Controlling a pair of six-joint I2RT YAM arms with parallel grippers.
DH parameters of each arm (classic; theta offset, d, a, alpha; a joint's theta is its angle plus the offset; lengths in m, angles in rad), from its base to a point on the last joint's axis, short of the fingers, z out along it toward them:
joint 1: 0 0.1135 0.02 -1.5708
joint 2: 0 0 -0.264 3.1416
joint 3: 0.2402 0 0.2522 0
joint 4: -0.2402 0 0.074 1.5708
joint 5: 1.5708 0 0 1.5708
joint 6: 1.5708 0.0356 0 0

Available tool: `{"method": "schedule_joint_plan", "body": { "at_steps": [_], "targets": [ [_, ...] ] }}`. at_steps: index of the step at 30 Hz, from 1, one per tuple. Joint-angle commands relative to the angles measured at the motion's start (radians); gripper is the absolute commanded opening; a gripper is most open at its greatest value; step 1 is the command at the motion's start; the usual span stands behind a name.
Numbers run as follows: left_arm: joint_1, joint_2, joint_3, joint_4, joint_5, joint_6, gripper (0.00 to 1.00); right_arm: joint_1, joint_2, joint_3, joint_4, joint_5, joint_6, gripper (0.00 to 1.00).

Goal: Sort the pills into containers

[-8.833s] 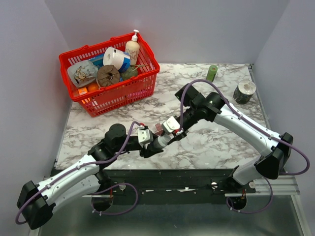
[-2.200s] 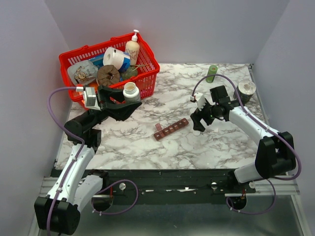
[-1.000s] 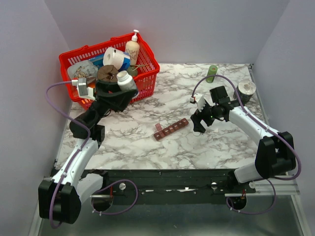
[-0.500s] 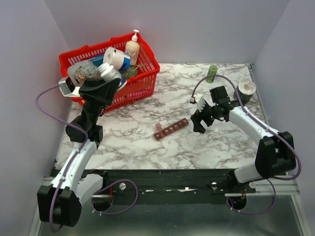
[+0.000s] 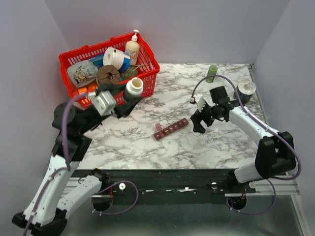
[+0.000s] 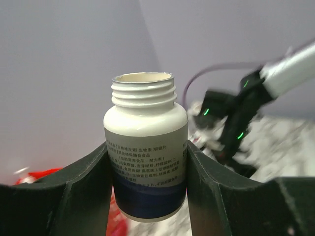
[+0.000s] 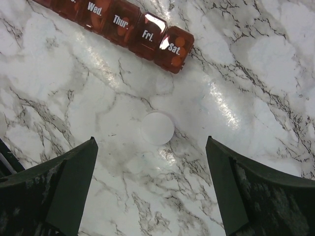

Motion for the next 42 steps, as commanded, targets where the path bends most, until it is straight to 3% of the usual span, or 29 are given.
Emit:
{"method": "schedule_joint_plan", "body": {
  "at_steps": [1,3,4,5,7,8,10,11,14,16,17,18,20,22,24,30,36,42],
  "targets": [
    [-0.02,-0.186,-0.27,-0.237,-0.189,0.593,0.0,-0.008,0.006,0.015,-0.017,-0.013,-0.016,1.0],
    [-0.019,-0.214,-0.347,-0.095,-0.166,0.509,0.0,-0.008,0.007,0.012,-0.018,-0.01,-0.018,1.0],
    [-0.016,-0.235,-0.374,-0.023,-0.143,0.322,0.0,-0.008,0.01,0.012,-0.017,-0.008,-0.016,1.0],
    [-0.008,-0.235,-0.423,0.124,-0.107,0.227,0.0,-0.008,0.012,0.012,-0.018,-0.008,-0.016,1.0],
    [0.017,-0.182,-0.449,0.263,0.095,0.002,0.0,-0.01,0.016,0.012,-0.02,-0.008,-0.016,1.0],
    [0.05,-0.156,-0.497,0.506,0.155,-0.315,0.0,-0.008,0.016,0.012,-0.02,-0.008,-0.016,1.0],
    [0.066,-0.057,-0.584,0.901,0.263,-0.638,0.0,-0.008,0.016,0.012,-0.02,-0.008,-0.016,1.0],
    [0.076,-0.007,-0.635,1.264,0.288,-0.946,0.0,-0.008,0.012,0.01,-0.02,-0.008,-0.016,1.0],
    [0.086,0.157,-0.635,1.664,0.366,-1.223,0.0,-0.008,0.01,0.007,-0.021,-0.008,-0.019,1.0],
    [0.089,0.098,-0.632,1.53,0.439,-1.038,0.0,-0.008,0.012,0.009,-0.023,-0.007,-0.018,1.0],
    [0.099,0.043,-0.632,1.123,0.441,-0.889,0.0,-0.008,0.012,0.009,-0.024,-0.007,-0.018,1.0],
    [0.098,-0.017,-0.609,0.837,0.42,-0.399,0.0,-0.008,0.007,0.006,-0.024,-0.003,-0.018,1.0],
    [0.069,-0.102,-0.49,0.161,0.313,-0.012,0.0,-0.008,0.003,0.002,-0.021,0.004,-0.022,1.0],
    [0.06,-0.084,-0.445,-0.055,0.268,0.226,0.0,-0.008,0.003,0.002,-0.023,-0.002,-0.022,1.0],
    [0.032,-0.091,-0.48,-0.073,0.225,0.249,0.0,-0.008,0.006,0.012,-0.029,-0.011,-0.024,1.0],
    [0.014,-0.101,-0.683,0.151,0.231,0.258,0.0,-0.008,-0.01,0.021,-0.058,-0.049,-0.048,1.0],
    [-0.052,0.007,-0.683,0.046,0.125,0.436,0.0,-0.008,-0.02,0.027,-0.06,-0.057,-0.049,1.0],
    [-0.081,0.159,-0.631,-0.016,0.072,0.508,0.0,-0.008,-0.027,0.022,-0.066,-0.054,-0.052,1.0]
  ]
}}
